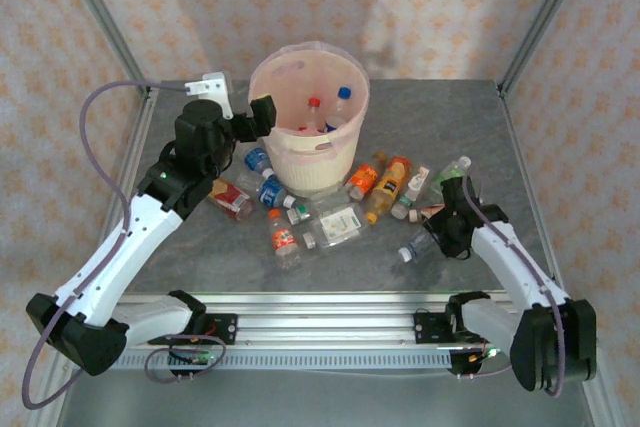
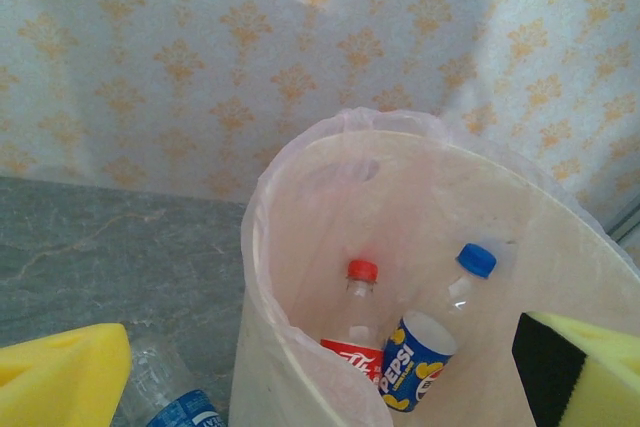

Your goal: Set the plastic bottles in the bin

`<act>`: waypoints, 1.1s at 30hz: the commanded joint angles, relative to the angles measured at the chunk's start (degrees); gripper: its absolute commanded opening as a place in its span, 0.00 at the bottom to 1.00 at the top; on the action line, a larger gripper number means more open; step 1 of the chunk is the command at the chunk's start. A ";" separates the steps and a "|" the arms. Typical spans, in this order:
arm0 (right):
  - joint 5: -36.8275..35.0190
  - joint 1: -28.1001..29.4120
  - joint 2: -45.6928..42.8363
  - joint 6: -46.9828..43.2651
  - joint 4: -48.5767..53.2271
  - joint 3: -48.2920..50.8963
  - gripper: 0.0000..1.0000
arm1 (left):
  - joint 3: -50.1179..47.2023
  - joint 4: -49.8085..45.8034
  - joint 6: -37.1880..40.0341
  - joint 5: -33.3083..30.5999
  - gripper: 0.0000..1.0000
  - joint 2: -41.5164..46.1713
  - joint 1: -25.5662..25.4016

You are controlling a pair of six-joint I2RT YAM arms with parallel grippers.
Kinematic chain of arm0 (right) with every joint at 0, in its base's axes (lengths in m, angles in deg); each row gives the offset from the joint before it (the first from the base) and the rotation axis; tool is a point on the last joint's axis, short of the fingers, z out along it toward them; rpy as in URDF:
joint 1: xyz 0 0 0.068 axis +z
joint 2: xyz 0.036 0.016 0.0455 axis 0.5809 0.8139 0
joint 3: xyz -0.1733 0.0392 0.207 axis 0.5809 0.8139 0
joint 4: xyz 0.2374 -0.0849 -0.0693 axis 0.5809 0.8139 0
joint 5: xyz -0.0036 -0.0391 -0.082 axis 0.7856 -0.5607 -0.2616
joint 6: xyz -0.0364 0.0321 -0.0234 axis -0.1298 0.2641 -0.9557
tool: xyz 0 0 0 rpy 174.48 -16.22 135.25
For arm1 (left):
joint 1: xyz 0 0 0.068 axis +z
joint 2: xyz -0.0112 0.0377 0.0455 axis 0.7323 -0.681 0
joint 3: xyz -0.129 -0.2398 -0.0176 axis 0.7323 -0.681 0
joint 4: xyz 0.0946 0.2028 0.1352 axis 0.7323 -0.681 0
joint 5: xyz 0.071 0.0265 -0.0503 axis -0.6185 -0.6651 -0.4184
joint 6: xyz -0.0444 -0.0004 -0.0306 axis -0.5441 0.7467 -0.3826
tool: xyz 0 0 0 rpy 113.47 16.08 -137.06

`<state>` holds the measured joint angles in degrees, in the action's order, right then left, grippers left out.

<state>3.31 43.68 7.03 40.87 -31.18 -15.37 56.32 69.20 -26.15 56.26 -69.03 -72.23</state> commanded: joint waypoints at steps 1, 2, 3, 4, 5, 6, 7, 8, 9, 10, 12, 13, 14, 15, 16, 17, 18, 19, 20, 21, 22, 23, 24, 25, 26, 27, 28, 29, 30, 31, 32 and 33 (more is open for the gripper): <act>-2.86 0.82 -2.44 -2.44 6.72 -5.45 0.42 | -0.12 -0.66 -0.86 -2.73 1.00 2.00 -0.54; -2.95 1.04 -2.55 -2.93 7.52 -7.00 0.41 | -0.26 -0.58 -0.91 -3.03 1.00 2.15 -0.59; -3.02 1.30 -2.63 -3.35 7.99 -8.33 0.41 | -0.37 -0.57 -1.01 -3.28 1.00 2.35 -0.60; -2.93 1.69 -2.56 -3.97 8.28 -10.06 0.41 | -0.46 -0.57 -1.09 -3.66 1.00 2.54 -0.61; -3.21 2.24 -2.39 -4.49 8.70 -11.88 0.40 | -0.58 -0.65 -1.09 -4.01 1.00 2.77 -0.61; -3.85 3.03 -2.14 -4.98 9.04 -13.64 0.40 | -0.54 -0.74 -1.09 -4.35 1.00 3.00 -0.61; -4.58 4.10 -1.72 -5.76 9.35 -15.87 0.40 | -0.63 -1.04 -1.17 -4.81 1.00 3.25 -0.61; -5.71 5.37 -1.05 -6.55 9.81 -18.28 0.40 | -0.72 -1.25 -1.19 -5.25 1.00 3.54 -0.61; -6.82 6.48 -0.35 -7.29 10.08 -20.51 0.40 | -0.84 -1.35 -1.20 -5.72 1.00 3.87 -0.61; -8.15 7.82 0.66 -8.57 10.20 -23.22 0.40 | -1.01 -1.52 -1.22 -6.16 1.00 4.23 -0.63; -10.92 10.36 3.01 -11.10 10.05 -28.55 0.40 | -1.40 -1.78 -1.50 -7.31 1.00 5.03 -0.58; -12.36 11.60 4.50 -12.58 9.79 -31.58 0.40 | -1.52 -1.93 -1.68 -7.94 1.00 5.45 -0.61; -13.53 12.73 5.98 -13.84 9.53 -34.22 0.40 | -1.73 -2.10 -1.80 -8.58 1.00 5.82 -0.61; -14.44 13.73 7.61 -15.48 9.26 -37.45 0.40 | -1.90 -2.39 -2.01 -9.44 1.00 6.28 -0.61; -15.25 14.58 9.42 -17.22 9.15 -40.77 0.40 | -2.10 -2.83 -2.29 -10.37 1.00 6.79 -0.59; -16.11 15.44 11.38 -18.77 8.91 -43.98 0.40 | -2.18 -3.19 -2.49 -11.21 1.00 7.14 -0.61; -16.74 16.29 13.13 -20.75 8.51 -47.60 0.40 | -2.30 -3.74 -2.74 -12.33 1.00 7.60 -0.61; -16.80 16.99 14.93 -22.74 8.21 -51.43 0.40 | -2.44 -4.35 -3.07 -13.41 1.00 8.12 -0.61; -16.58 17.58 16.47 -24.29 8.00 -54.72 0.40 | -2.56 -4.87 -3.45 -14.50 1.00 8.53 -0.61; -16.39 18.31 18.17 -25.80 7.71 -58.56 0.40 | -2.73 -5.41 -3.84 -15.55 1.00 9.01 -0.61; -16.43 18.99 20.12 -27.73 7.34 -62.19 0.40 | -3.10 -5.73 -4.11 -16.42 1.00 9.52 -0.58; -16.44 19.60 21.51 -29.11 7.04 -65.28 0.40 | -3.41 -5.92 -4.37 -17.12 1.00 10.02 -0.57; -16.28 20.30 23.27 -30.76 6.60 -68.46 0.40 | -3.89 -6.12 -4.74 -17.76 1.00 10.54 -0.52; -16.10 20.88 24.96 -32.22 5.98 -71.37 0.40 | -4.40 -6.15 -5.09 -18.33 1.00 11.07 -0.52; -15.81 21.32 26.44 -33.25 5.53 -73.98 0.41 | -4.84 -6.20 -5.38 -18.86 1.00 11.43 -0.52; -14.97 21.67 28.16 -34.59 4.93 -76.66 0.41 | -5.16 -6.33 -5.77 -19.50 1.00 11.82 -0.51; -14.37 21.99 29.84 -35.78 4.41 -79.22 0.41 | -5.45 -6.58 -6.16 -20.25 1.00 12.10 -0.46; -14.05 22.22 31.34 -36.60 3.95 -81.32 0.42 | -5.58 -6.91 -6.62 -21.03 1.00 12.35 -0.43; -13.34 22.43 33.17 -37.70 3.46 -83.61 0.42 | -5.59 -7.48 -7.24 -22.04 1.00 12.43 -0.43; -12.63 22.56 34.97 -38.71 2.83 -85.72 0.42 | -5.59 -8.11 -7.87 -22.82 1.00 12.48 -0.35; -12.25 22.70 36.59 -39.36 2.50 -87.63 0.42 | -5.43 -8.69 -8.32 -23.35 1.00 12.49 -0.34; -11.37 22.77 38.53 -40.14 2.06 -89.75 0.42 | -5.36 -9.47 -8.83 -23.60 1.00 12.39 -0.26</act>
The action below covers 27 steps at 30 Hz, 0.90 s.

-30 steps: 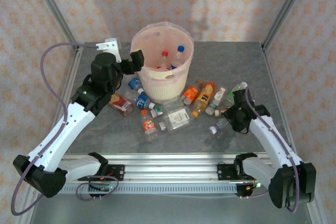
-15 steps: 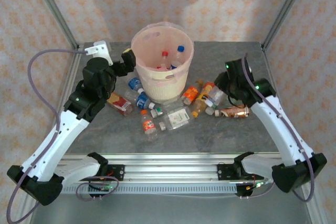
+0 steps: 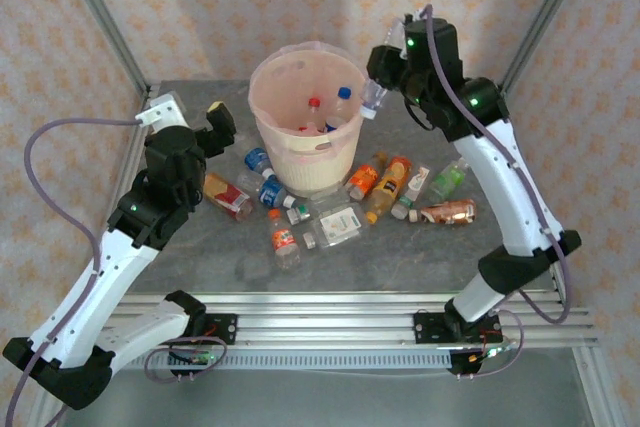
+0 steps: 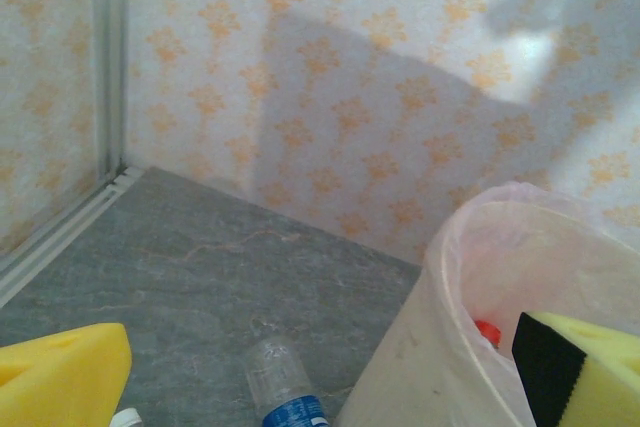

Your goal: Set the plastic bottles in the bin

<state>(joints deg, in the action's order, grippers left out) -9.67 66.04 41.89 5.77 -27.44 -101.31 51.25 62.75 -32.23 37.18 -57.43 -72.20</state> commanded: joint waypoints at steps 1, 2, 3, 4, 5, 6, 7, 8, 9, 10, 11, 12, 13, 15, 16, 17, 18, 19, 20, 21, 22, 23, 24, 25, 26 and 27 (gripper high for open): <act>2.43 0.67 5.67 -5.93 -2.14 -5.72 0.41 | -0.13 -3.69 -3.44 -4.74 1.00 0.70 -0.14; 2.82 0.88 7.36 -6.77 -2.62 -7.40 0.41 | -0.08 -4.31 -4.03 -4.73 1.00 0.61 0.03; 3.28 1.23 9.36 -8.01 -3.06 -9.32 0.41 | 0.01 -5.10 -4.89 -4.87 1.00 0.54 0.25; 3.56 1.67 11.47 -9.34 -3.29 -11.26 0.41 | 0.09 -5.96 -5.63 -4.99 1.00 0.52 0.43; 3.58 2.13 13.29 -10.49 -3.49 -12.97 0.41 | 0.18 -6.63 -6.50 -5.31 1.00 0.43 0.68; 3.65 2.74 15.37 -12.03 -3.66 -14.99 0.41 | 0.22 -7.70 -7.50 -5.67 1.00 0.47 1.01; 3.76 3.57 17.49 -13.56 -3.72 -16.94 0.42 | 0.19 -8.60 -8.86 -6.08 1.00 0.52 1.29; 3.55 4.30 19.27 -14.72 -3.66 -18.45 0.42 | 0.03 -9.16 -9.98 -6.19 1.00 0.61 1.62; 3.28 4.98 21.29 -15.96 -3.65 -20.44 0.43 | -0.14 -9.70 -10.74 -6.29 1.00 0.76 2.02; 2.94 5.73 23.17 -17.23 -3.49 -22.28 0.44 | -0.39 -9.98 -11.37 -6.14 1.00 0.96 2.38; 2.67 6.30 24.75 -17.88 -3.21 -23.71 0.45 | -0.55 -10.11 -11.73 -5.95 1.00 1.03 2.73; 2.74 6.79 26.51 -18.41 -2.85 -25.26 0.46 | -0.71 -10.20 -12.04 -5.60 1.00 1.22 3.09; 3.25 7.28 28.08 -18.78 -2.34 -26.43 0.46 | -0.87 -10.36 -12.31 -5.09 1.00 1.31 3.47; 3.73 7.92 30.03 -19.04 -2.02 -27.04 0.46 | -0.89 -10.72 -12.59 -4.07 1.00 1.40 4.02; 4.04 8.14 30.98 -18.90 -2.01 -26.88 0.46 | -0.80 -10.97 -12.59 -3.63 1.00 1.40 4.27; 4.55 8.26 31.69 -18.78 -2.06 -26.78 0.46 | -0.74 -11.22 -12.70 -3.35 1.00 1.40 4.45; 5.25 8.32 32.48 -18.68 -1.97 -26.70 0.46 | -0.69 -11.47 -12.68 -3.13 1.00 1.40 4.60; 5.91 8.32 33.25 -18.72 -1.85 -26.70 0.46 | -0.67 -11.60 -12.76 -2.75 1.00 1.32 4.75; 6.46 8.43 33.81 -18.83 -1.82 -26.68 0.46 | -0.69 -11.70 -12.85 -2.41 1.00 1.32 4.90; 6.86 8.41 34.48 -19.10 -1.65 -26.66 0.46 | -0.69 -11.87 -12.94 -2.02 1.00 1.22 5.12; 7.18 8.38 34.95 -19.55 -1.47 -26.47 0.46 | -0.69 -11.96 -13.03 -1.69 1.00 1.13 5.23; 7.35 8.41 35.25 -19.95 -1.29 -26.32 0.46 | -0.69 -12.12 -13.11 -1.49 1.00 0.97 5.43; 7.51 8.34 35.61 -20.46 -1.12 -25.97 0.46 | -0.56 -12.35 -13.20 -1.37 1.00 0.86 5.51; 7.55 8.39 35.95 -21.03 -0.75 -25.72 0.46 | -0.52 -12.64 -13.37 -1.28 1.00 0.62 5.61; 7.77 8.41 36.24 -21.41 -0.38 -25.63 0.46 | -0.52 -12.75 -13.38 -1.28 1.00 0.45 5.70; 8.05 8.39 36.52 -21.78 0.28 -25.63 0.47 | -0.40 -12.93 -13.52 -1.30 1.00 0.27 5.83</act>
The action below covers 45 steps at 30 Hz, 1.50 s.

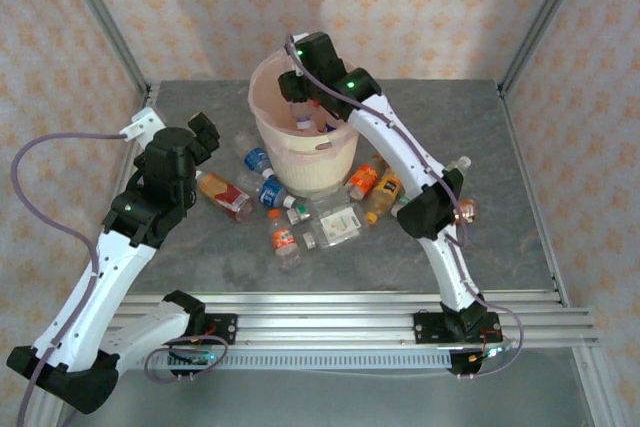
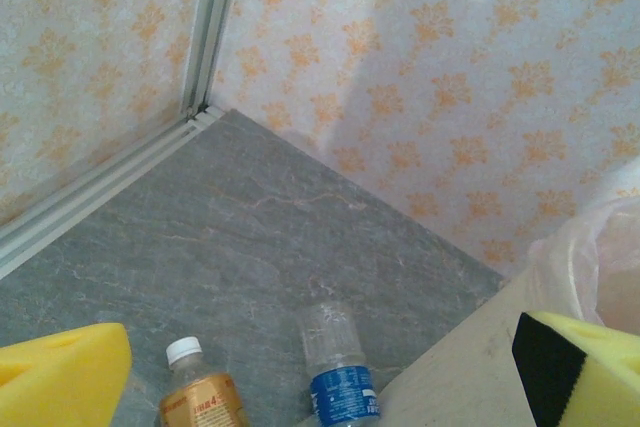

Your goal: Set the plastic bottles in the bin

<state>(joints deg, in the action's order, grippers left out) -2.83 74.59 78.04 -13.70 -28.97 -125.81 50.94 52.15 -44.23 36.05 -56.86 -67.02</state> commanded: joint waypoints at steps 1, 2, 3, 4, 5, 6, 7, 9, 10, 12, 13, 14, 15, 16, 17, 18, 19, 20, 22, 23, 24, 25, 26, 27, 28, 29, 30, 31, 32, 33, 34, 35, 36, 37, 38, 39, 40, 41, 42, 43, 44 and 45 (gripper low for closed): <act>1.48 -0.13 0.62 -2.65 2.38 -1.12 0.47 | -0.12 -2.42 -1.57 -0.08 1.00 -0.48 0.77; 1.91 -0.18 0.81 -3.01 3.06 -1.12 0.47 | -0.11 -2.52 -1.62 -0.02 1.00 -0.66 0.85; 2.32 -0.13 0.99 -3.39 3.78 -1.13 0.47 | -0.10 -2.39 -1.64 0.18 1.00 -0.83 0.95; 2.38 -0.13 1.17 -3.72 4.34 -1.12 0.47 | -0.07 -2.42 -1.65 0.29 1.00 -0.99 1.04; 2.53 -0.13 1.39 -4.14 5.02 -1.08 0.47 | -0.11 -2.34 -1.72 0.43 1.00 -1.14 1.12; 2.70 -0.21 1.59 -4.52 5.61 -1.15 0.47 | -0.12 -2.24 -1.73 0.62 1.00 -1.36 1.22; 2.77 -0.18 1.85 -4.88 6.08 -1.04 0.47 | -0.05 -2.16 -1.82 0.77 1.00 -1.50 1.26; 3.15 -0.13 2.44 -5.76 6.76 -0.88 0.48 | -0.04 -2.08 -1.87 0.97 1.00 -1.88 1.38; 3.08 -0.21 2.73 -6.07 6.85 -0.71 0.48 | 0.03 -2.03 -1.82 1.08 1.00 -2.10 1.42; 3.27 -0.14 3.47 -6.54 6.94 -0.78 0.49 | 0.30 -2.26 -1.65 1.00 1.00 -2.33 1.41; 3.40 -0.13 3.70 -6.71 6.94 -0.85 0.50 | 0.32 -2.49 -1.65 0.91 1.00 -2.42 1.49; 3.44 -0.14 3.97 -6.89 6.95 -0.86 0.50 | 0.47 -2.68 -1.56 0.75 1.00 -2.42 1.49; 3.59 -0.17 4.12 -7.08 6.86 -0.86 0.52 | 0.32 -2.85 -1.52 0.43 1.00 -2.34 1.49; 3.64 -0.13 4.29 -7.28 6.83 -0.85 0.52 | 0.32 -3.07 -1.58 0.25 1.00 -2.26 1.49; 3.58 -0.20 4.50 -7.36 6.85 -0.86 0.53 | 0.18 -3.13 -1.51 0.00 1.00 -2.16 1.49; 3.60 -0.21 4.73 -7.59 6.94 -0.86 0.54 | 0.01 -3.21 -1.47 -0.21 1.00 -2.07 1.49; 3.61 -0.21 4.91 -7.79 6.98 -0.86 0.55 | -0.16 -3.17 -1.50 -0.39 1.00 -1.99 1.51; 3.65 -0.14 5.12 -8.05 7.02 -0.86 0.56 | -0.26 -3.13 -1.47 -0.58 1.00 -1.98 1.62; 3.31 -0.21 5.65 -8.51 7.19 -0.95 0.59 | -0.46 -3.17 -1.41 -0.67 1.00 -2.06 1.58; 3.15 -0.20 5.88 -8.60 7.27 -0.91 0.60 | -0.52 -3.13 -1.47 -0.75 1.00 -2.12 1.58; 2.92 -0.22 6.07 -8.77 7.29 -0.96 0.61 | -0.56 -3.24 -1.54 -0.79 1.00 -2.24 1.58; 2.86 -0.22 6.18 -8.78 7.37 -0.90 0.62 | -0.65 -3.34 -1.56 -0.81 1.00 -2.40 1.58; 2.87 -0.22 6.28 -8.83 7.38 -0.95 0.65 | -0.63 -3.37 -1.64 -0.76 1.00 -2.50 1.58; 2.83 -0.22 6.37 -8.88 7.39 -0.95 0.68 | -0.65 -3.55 -1.65 -0.78 1.00 -2.72 1.58; 2.78 -0.22 6.44 -8.88 7.38 -0.87 0.71 | -0.65 -3.55 -1.72 -0.81 1.00 -2.82 1.58; 2.72 -0.22 6.45 -8.91 7.30 -0.95 0.74 | -0.73 -3.57 -1.73 -0.90 1.00 -2.99 1.58; 2.61 -0.22 6.46 -8.96 7.29 -0.95 0.77 | -0.71 -3.72 -1.78 -0.95 1.00 -3.16 1.62; 2.39 -0.22 6.44 -8.96 7.28 -1.03 0.80 | -0.74 -3.79 -1.82 -0.99 1.00 -3.27 1.64; 2.09 -0.22 6.46 -9.04 7.29 -1.11 0.83 | -0.74 -3.74 -1.86 -0.99 1.00 -3.38 1.66; 1.93 -0.22 6.43 -9.17 7.29 -1.29 0.84 | -0.74 -3.74 -1.96 -1.06 1.00 -3.48 1.66; 1.71 -0.22 6.42 -9.13 7.29 -1.52 0.85 | -0.74 -3.83 -2.06 -1.09 1.00 -3.61 1.66; 1.59 -0.22 6.37 -9.20 7.33 -1.78 0.85 | -0.74 -3.83 -2.15 -1.11 1.00 -3.73 1.66; 1.57 -0.22 6.37 -9.22 7.42 -2.04 0.86 | -0.73 -3.85 -2.25 -1.20 1.00 -3.83 1.75; 1.49 -0.22 6.28 -9.31 7.53 -2.39 0.86 | -0.65 -3.83 -2.35 -1.25 1.00 -3.91 1.75; 1.41 -0.22 6.12 -9.31 7.55 -2.76 0.87 | -0.61 -3.84 -2.35 -1.23 1.00 -3.99 1.82; 1.30 -0.22 5.98 -9.31 7.63 -3.16 0.87 | -0.56 -3.83 -2.35 -1.20 1.00 -4.09 1.84; 1.24 -0.21 5.78 -9.31 7.64 -3.55 0.88 | -0.56 -3.87 -2.35 -1.24 1.00 -4.17 1.93; 1.14 -0.22 5.52 -9.31 7.68 -4.05 0.89 | -0.56 -3.90 -2.35 -1.28 1.00 -4.27 2.06; 0.97 -0.22 5.18 -9.37 7.64 -4.31 0.90 | -0.50 -4.12 -2.35 -1.29 1.00 -4.41 2.18; 0.80 -0.22 4.72 -9.40 7.55 -4.68 0.91 | -0.48 -4.38 -2.50 -1.33 1.00 -4.53 2.48; 0.57 -0.21 4.24 -9.53 7.42 -5.10 0.92 | -0.53 -4.76 -2.72 -1.09 1.00 -4.70 2.90; 0.28 -0.22 3.90 -9.57 7.30 -5.31 0.92 | -0.63 -5.15 -2.99 -0.76 1.00 -4.78 3.29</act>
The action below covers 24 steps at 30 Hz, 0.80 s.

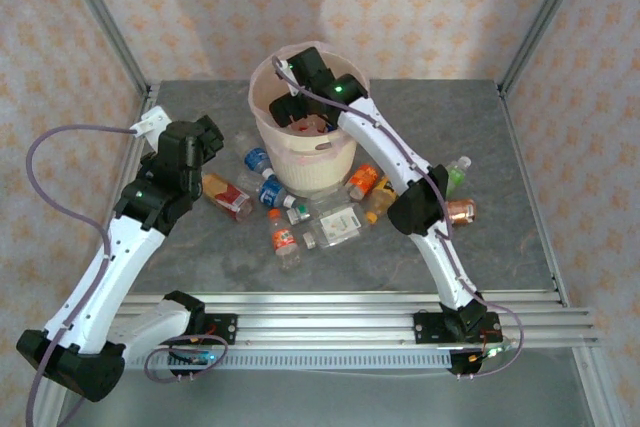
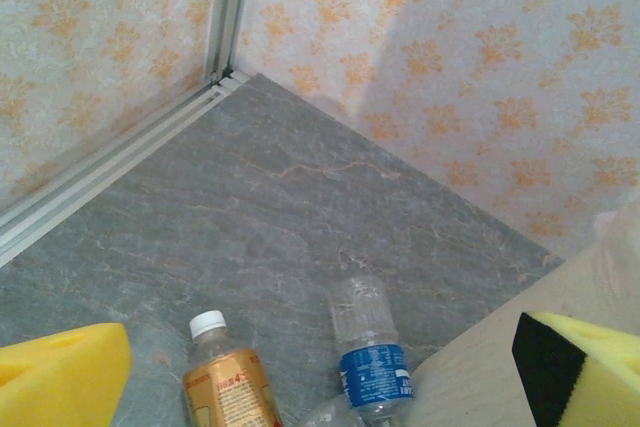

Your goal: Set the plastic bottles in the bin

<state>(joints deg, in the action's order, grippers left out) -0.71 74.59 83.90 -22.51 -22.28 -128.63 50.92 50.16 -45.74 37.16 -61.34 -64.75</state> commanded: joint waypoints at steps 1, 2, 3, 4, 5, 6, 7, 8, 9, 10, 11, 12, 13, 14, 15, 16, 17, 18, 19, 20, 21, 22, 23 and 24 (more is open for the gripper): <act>-2.10 -0.22 -2.57 -0.76 0.39 -2.81 0.93 | -0.78 -3.45 -1.91 -1.34 1.00 -0.47 1.65; -2.45 -0.22 -3.18 -0.85 0.18 -3.08 0.93 | -1.01 -3.60 -2.28 -0.45 1.00 -0.57 2.34; -2.80 -0.13 -3.72 -0.85 0.01 -3.30 0.94 | -1.36 -3.60 -2.56 0.40 1.00 -0.64 3.05; -3.07 -0.22 -4.33 -0.85 -0.31 -3.49 0.95 | -1.72 -3.51 -2.99 1.56 1.00 -0.67 3.89; -3.41 -0.22 -5.03 -0.85 -0.54 -3.64 0.96 | -2.08 -3.43 -3.33 2.69 1.00 -0.72 4.85; -3.80 -0.22 -5.73 -0.86 -0.78 -3.75 0.96 | -2.42 -3.44 -3.62 3.78 1.00 -0.82 5.65; -4.37 -0.22 -6.50 -0.90 -1.10 -3.90 0.98 | -2.77 -3.38 -4.04 5.03 1.00 -0.90 6.71; -4.86 -0.23 -7.39 -1.01 -1.31 -4.01 0.98 | -3.24 -3.29 -4.24 6.37 1.00 -1.02 7.80; -5.23 -0.22 -8.10 -1.05 -1.46 -4.04 0.99 | -3.65 -3.19 -4.47 7.61 1.00 -1.18 8.72; -5.73 -0.22 -9.08 -1.11 -1.55 -4.05 0.99 | -4.11 -3.04 -4.74 8.99 1.00 -1.37 9.89; -6.40 -0.22 -10.05 -1.12 -1.60 -4.01 0.99 | -4.58 -2.75 -4.92 10.40 1.00 -1.61 10.90; -7.19 -0.22 -10.95 -1.03 -1.51 -4.06 0.99 | -5.04 -2.47 -5.12 11.49 1.00 -1.92 11.73; -8.09 -0.29 -11.92 -0.96 -1.28 -4.02 0.99 | -5.55 -2.13 -5.38 12.88 1.00 -2.24 12.64; -9.16 -0.31 -12.95 -0.73 -1.01 -3.99 0.99 | -6.06 -1.60 -5.66 13.91 1.00 -2.57 13.43; -10.21 -0.40 -13.65 -0.40 -0.62 -4.02 0.99 | -6.55 -1.09 -5.89 15.03 1.00 -3.03 14.07; -11.52 -0.48 -14.72 0.04 -0.18 -3.94 0.99 | -7.07 -0.45 -6.06 16.39 1.00 -3.48 14.84; -12.91 -0.62 -15.68 0.64 0.30 -3.78 0.99 | -7.46 0.03 -6.26 17.60 1.00 -4.13 15.52; -14.33 -0.79 -16.75 1.40 0.73 -3.44 0.99 | -7.80 0.39 -6.50 18.62 1.00 -4.82 16.11; -15.95 -0.96 -17.87 2.35 1.11 -2.90 0.99 | -8.05 0.73 -6.63 19.65 1.00 -5.69 16.78; -17.33 -1.18 -19.08 3.12 1.71 -2.30 0.99 | -8.17 1.02 -6.80 20.74 1.00 -6.61 17.42; -18.55 -1.32 -20.20 3.92 2.22 -1.54 0.99 | -8.42 1.29 -6.97 21.53 1.00 -7.41 17.71; -19.80 -1.53 -21.52 4.83 2.95 -0.49 0.99 | -8.58 1.56 -7.16 22.45 1.00 -8.32 18.20; -20.99 -1.70 -22.82 5.67 3.74 0.77 0.99 | -8.81 1.88 -7.34 23.24 1.00 -9.18 18.54; -22.21 -1.87 -24.11 6.54 4.22 2.14 0.99 | -8.97 2.23 -7.55 23.75 1.00 -9.85 18.78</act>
<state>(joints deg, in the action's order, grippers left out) -16.49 73.30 63.42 -19.36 -21.78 -128.63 42.73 50.23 -51.75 57.31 -69.99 -46.83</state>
